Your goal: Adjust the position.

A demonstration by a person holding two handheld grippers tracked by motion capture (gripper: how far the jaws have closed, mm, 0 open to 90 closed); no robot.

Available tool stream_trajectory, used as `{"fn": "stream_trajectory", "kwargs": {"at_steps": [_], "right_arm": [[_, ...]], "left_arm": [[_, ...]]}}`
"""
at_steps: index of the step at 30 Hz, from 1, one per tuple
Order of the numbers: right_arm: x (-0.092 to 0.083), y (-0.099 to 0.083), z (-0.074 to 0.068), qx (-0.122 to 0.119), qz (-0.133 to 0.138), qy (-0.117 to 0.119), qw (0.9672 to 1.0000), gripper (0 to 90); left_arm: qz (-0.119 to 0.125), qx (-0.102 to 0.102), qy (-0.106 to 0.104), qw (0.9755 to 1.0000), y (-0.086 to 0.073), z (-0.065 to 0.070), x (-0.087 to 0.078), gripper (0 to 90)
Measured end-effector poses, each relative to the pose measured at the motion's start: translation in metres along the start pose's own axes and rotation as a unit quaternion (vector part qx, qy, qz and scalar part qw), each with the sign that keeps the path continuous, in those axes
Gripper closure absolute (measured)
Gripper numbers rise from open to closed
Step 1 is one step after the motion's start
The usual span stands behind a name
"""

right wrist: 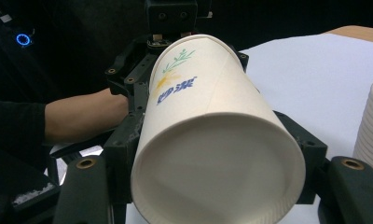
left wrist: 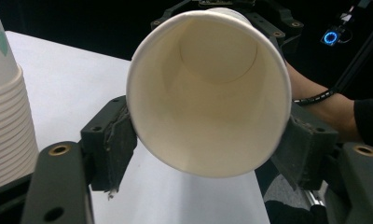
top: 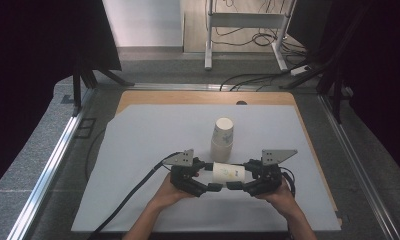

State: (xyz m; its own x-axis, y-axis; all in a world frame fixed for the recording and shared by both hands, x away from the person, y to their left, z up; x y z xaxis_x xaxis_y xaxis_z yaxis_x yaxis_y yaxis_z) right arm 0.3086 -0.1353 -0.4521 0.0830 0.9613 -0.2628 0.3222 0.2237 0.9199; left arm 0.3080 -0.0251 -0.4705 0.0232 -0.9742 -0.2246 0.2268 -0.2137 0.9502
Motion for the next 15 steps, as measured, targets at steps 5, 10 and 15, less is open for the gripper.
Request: {"fn": "stream_trajectory", "kwargs": {"at_steps": [5, 10, 15], "right_arm": [[0.0004, -0.0012, -0.0003, -0.003, -0.009, 0.002, 1.0, 36.3], [0.0024, -0.0028, -0.0006, -0.001, -0.023, 0.002, 0.9997, 36.0], [0.0057, -0.0057, 0.0011, -0.01, -0.046, -0.01, 0.9988, 29.8]], "left_arm": [[-0.011, 0.005, 0.003, 0.9999, -0.0014, 0.0004, -0.0009, 29.9], [-0.025, 0.011, 0.006, 0.9996, -0.0025, 0.0005, -0.0026, 30.2], [-0.032, 0.013, 0.013, 0.9993, -0.001, 0.0002, -0.0052, 30.6]]}}
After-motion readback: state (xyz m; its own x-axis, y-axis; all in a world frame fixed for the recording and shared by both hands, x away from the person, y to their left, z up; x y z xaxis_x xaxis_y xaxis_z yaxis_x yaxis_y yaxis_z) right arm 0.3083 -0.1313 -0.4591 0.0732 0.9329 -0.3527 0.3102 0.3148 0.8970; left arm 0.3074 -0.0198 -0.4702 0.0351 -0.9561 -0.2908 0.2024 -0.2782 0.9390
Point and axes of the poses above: each handheld gripper's, and its own axes: x roughly forward along the jaws, y roughly out of its top, z roughly to its right, the point moved 9 cm from there along x, roughly forward along the jaws, and after that the axes turned 1 degree about x, right-handed, at the moved point
